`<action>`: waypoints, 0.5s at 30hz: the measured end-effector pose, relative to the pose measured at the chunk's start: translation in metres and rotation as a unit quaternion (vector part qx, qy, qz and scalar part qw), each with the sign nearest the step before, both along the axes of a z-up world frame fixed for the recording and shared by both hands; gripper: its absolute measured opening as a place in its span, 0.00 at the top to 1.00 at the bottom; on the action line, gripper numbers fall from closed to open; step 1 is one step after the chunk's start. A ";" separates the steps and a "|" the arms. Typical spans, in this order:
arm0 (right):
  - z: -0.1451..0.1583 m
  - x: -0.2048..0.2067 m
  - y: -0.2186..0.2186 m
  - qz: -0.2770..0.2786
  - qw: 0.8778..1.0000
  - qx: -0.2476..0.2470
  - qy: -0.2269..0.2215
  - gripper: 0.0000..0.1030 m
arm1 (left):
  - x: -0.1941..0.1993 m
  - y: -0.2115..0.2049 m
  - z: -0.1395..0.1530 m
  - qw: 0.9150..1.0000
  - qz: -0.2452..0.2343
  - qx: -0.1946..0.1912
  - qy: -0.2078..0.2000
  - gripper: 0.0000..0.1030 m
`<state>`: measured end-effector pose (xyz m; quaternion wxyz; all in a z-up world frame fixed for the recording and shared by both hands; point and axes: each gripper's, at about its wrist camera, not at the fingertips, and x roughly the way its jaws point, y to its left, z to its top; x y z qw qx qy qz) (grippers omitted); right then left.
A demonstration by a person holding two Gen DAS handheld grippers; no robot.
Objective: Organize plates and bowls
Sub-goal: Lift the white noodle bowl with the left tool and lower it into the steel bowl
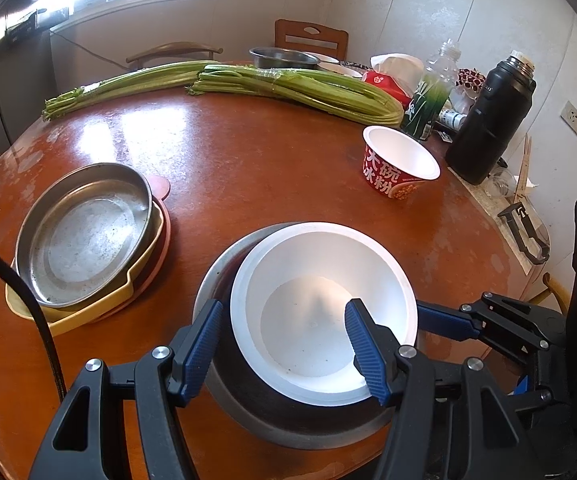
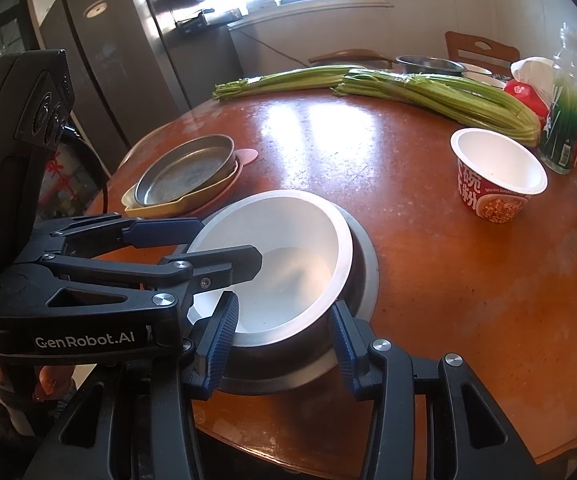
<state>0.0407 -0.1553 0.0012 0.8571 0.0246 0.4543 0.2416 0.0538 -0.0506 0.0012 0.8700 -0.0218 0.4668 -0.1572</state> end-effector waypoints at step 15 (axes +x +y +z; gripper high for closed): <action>0.003 -0.003 -0.005 -0.010 1.000 -0.003 -0.008 0.54 | -0.006 0.010 0.007 1.000 0.004 -0.011 -0.013 0.39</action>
